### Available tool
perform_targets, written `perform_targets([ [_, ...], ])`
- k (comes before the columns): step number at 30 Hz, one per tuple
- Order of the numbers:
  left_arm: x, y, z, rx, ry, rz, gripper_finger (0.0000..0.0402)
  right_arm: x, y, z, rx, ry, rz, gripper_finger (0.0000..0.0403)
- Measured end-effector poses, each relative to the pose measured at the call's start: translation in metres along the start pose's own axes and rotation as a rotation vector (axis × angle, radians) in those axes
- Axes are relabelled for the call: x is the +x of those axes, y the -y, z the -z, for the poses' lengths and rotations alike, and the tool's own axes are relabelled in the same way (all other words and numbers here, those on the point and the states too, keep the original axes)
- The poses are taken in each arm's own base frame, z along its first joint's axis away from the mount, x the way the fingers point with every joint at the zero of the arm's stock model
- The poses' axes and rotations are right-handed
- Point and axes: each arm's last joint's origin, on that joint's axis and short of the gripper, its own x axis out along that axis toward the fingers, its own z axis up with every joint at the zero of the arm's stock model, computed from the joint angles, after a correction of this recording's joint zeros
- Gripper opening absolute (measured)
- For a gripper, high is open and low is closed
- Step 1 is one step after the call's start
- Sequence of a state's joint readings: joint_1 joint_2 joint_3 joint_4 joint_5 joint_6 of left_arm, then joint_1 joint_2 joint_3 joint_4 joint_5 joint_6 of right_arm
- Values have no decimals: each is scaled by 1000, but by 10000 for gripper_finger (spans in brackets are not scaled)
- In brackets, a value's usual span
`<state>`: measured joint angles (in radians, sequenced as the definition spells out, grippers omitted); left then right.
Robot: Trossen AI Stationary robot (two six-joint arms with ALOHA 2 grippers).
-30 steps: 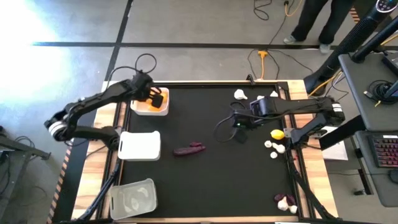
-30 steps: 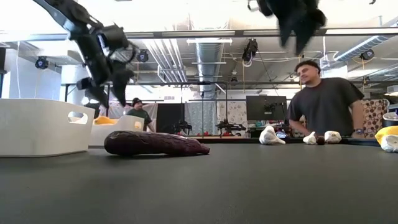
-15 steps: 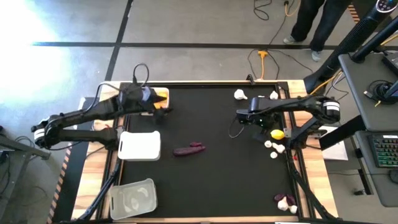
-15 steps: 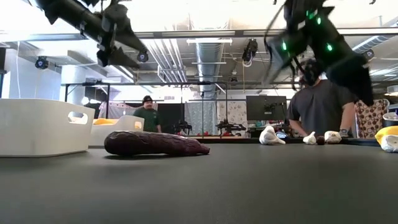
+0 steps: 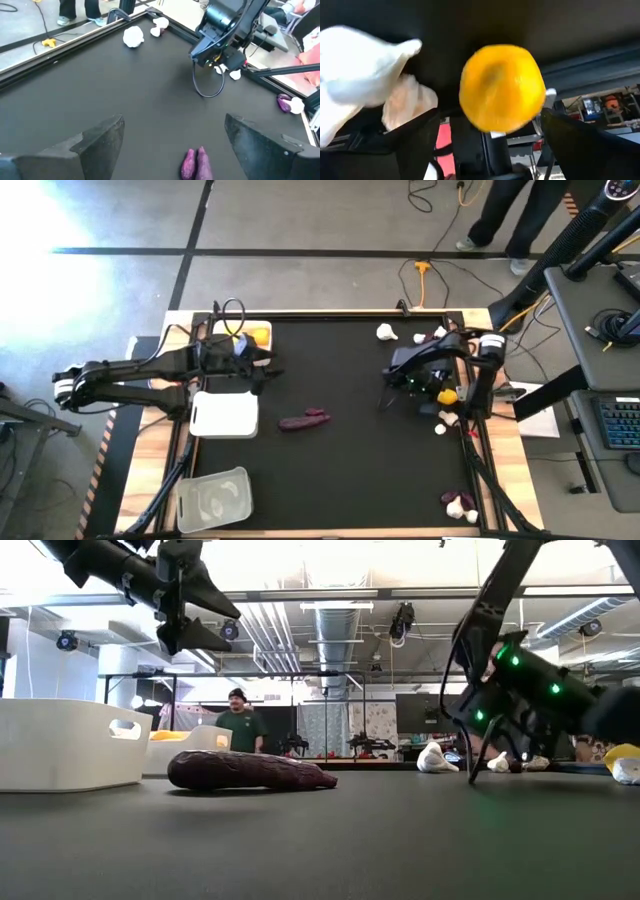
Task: Sort produce into baskets
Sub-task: Put the lemon into the top white bin
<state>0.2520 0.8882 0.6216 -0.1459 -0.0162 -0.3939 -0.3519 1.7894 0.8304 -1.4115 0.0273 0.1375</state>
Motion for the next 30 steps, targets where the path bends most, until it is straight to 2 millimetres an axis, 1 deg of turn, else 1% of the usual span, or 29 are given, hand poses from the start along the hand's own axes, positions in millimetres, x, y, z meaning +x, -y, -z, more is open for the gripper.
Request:
perform_targets([
  [2,-1,0,0,-2,4,2,327,3,0,-4,2,2,-1,318],
  [7,-2,0,-1,-3,6,3,327,3,-2,-11,10,69,-10,270],
  [11,-4,2,-5,7,14,6,327,2,-1,-9,30,72,-11,225],
  [13,-8,4,-10,19,18,7,326,-2,-1,-7,39,79,-12,209],
  [15,-14,6,-16,38,24,9,326,-11,0,-4,52,102,-8,202],
  [18,-26,11,-28,76,45,16,326,-34,2,-1,87,188,26,207],
  [21,-39,16,-40,120,68,22,326,-66,4,-2,109,343,15,215],
  [23,-48,18,-46,144,77,24,326,-89,3,-8,100,485,-44,216],
  [26,-59,20,-50,149,68,20,326,-126,-1,-22,67,742,-177,217],
  [28,-64,19,-48,138,42,11,326,-150,-2,-33,68,911,-221,218],
  [30,-69,16,-43,95,10,-25,326,-170,-3,-44,75,1029,-246,218],
])
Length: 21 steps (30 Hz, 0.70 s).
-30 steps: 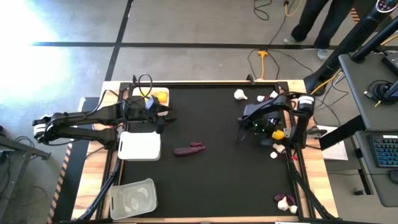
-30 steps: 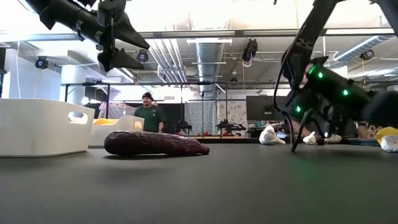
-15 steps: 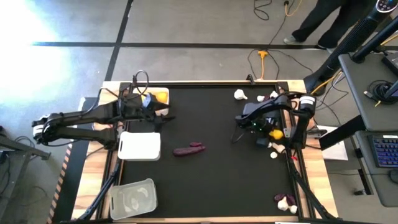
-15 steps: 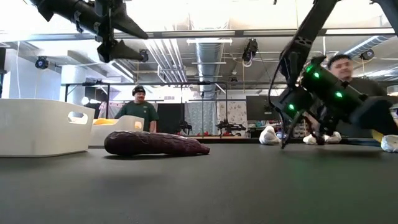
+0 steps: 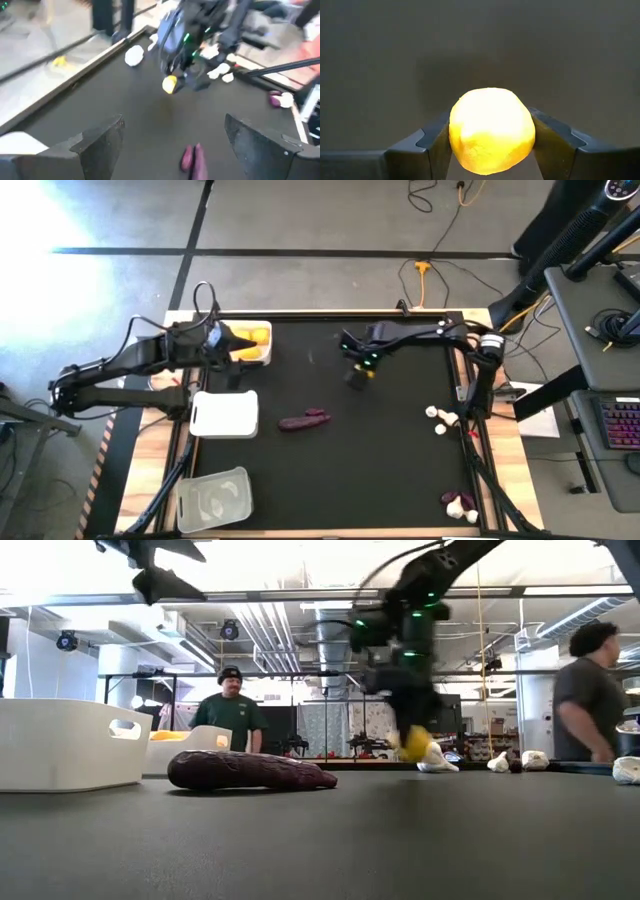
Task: Sort produce into baskets
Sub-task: Put the lemon into the top white bin
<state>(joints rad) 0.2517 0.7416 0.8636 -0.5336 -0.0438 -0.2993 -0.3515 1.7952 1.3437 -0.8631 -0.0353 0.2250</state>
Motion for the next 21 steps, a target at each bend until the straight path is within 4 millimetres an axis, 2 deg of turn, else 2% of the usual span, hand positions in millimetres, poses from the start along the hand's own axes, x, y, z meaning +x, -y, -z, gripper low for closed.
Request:
perform_targets([
  [4,-9,-8,16,-74,-84,-109,326,7,-8,-35,29,120,-35,218],
  [9,-19,-9,25,-109,-82,-102,326,33,-18,-62,37,89,-105,219],
  [12,-23,-11,30,-121,-78,-100,326,40,-23,-76,54,93,-132,219],
  [16,-22,-14,39,-139,-88,-105,326,45,-29,-89,37,114,-132,228],
  [21,-14,-15,44,-150,-91,-107,326,40,-32,-95,-13,129,-131,266],
])
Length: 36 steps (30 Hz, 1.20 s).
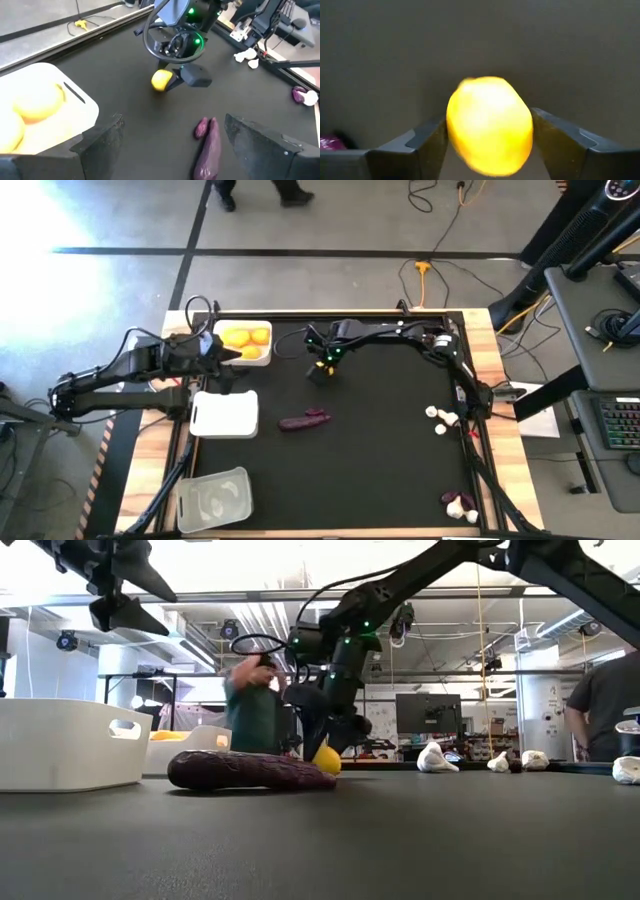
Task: Sort produce into baskets
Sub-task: Put the lemon into the top white bin
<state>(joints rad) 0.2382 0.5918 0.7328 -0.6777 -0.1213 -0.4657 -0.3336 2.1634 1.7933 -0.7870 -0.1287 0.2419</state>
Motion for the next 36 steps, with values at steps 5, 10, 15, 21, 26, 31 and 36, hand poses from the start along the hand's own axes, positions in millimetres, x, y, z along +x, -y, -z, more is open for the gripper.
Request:
perform_targets([
  [5,18,4,-4,22,60,15,326,-15,-3,0,-49,10,-5,306],
  [10,43,9,-8,102,43,-1,326,-46,-15,1,-102,65,-19,330],
  [15,77,16,-10,158,7,9,327,-105,-36,9,-166,182,39,331],
  [21,122,20,-9,232,-57,4,327,-188,-61,36,-198,345,67,321],
  [26,161,22,-6,266,-87,-9,327,-234,-75,66,-191,454,85,313],
  [31,196,19,-5,279,-171,-53,327,-261,-82,93,-150,502,145,310],
  [36,221,15,-8,345,-206,-74,327,-261,-81,113,-125,470,213,309],
])
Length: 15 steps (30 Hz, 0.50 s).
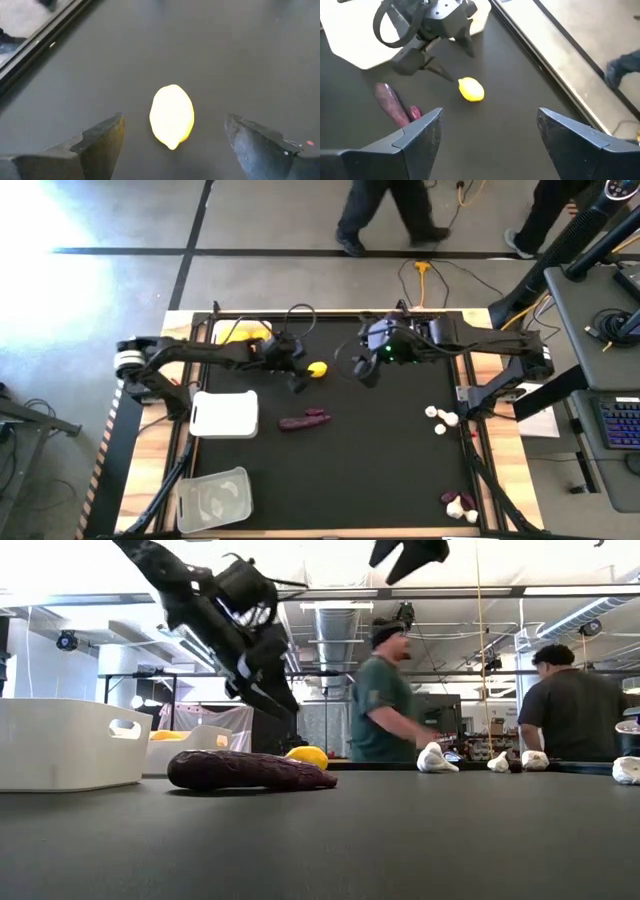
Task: Sort produce into baskets
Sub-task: Put the lemon into the top white bin
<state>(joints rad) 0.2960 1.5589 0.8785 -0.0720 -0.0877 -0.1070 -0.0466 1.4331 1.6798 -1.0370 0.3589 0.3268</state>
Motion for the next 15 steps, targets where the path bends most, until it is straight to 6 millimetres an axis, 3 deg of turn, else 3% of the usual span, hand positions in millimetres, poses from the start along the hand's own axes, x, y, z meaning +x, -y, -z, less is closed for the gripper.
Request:
perform_targets([
  [7,31,2,2,119,-38,-2,327,9,-2,17,34,-55,21,304],
  [15,67,5,10,105,-148,35,327,21,-3,28,12,-103,38,304],
])
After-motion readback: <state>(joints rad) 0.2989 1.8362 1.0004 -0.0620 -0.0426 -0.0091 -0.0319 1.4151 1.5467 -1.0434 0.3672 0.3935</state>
